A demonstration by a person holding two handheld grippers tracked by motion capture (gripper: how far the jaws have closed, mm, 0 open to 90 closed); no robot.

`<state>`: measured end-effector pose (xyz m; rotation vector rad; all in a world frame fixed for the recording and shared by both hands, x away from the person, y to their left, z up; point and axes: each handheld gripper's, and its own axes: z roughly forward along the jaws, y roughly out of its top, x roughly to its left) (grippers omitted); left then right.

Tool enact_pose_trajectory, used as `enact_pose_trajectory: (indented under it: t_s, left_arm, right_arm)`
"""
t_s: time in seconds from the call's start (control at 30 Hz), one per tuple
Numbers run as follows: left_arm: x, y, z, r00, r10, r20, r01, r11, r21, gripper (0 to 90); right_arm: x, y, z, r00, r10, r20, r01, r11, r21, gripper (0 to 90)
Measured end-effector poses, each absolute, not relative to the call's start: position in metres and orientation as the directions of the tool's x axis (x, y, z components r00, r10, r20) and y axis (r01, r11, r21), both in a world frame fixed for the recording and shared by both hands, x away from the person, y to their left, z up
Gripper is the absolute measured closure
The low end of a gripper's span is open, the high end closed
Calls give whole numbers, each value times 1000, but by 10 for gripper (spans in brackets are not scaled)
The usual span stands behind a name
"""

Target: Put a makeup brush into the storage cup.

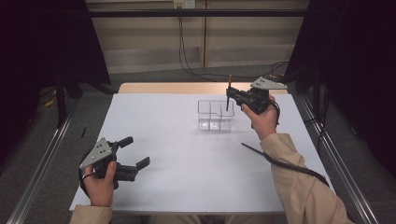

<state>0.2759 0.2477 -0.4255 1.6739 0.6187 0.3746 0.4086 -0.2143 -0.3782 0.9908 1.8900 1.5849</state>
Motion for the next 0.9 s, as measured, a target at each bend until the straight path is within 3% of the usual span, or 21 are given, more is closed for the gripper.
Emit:
enact_pose_trajectory:
  t_s: [0.9]
  left_arm:
    - [277,247,-426,804,587,-93,187,-101,977,5]
  right_arm:
    - [413,-216,-395,-617,782,90,229,68,971,836]
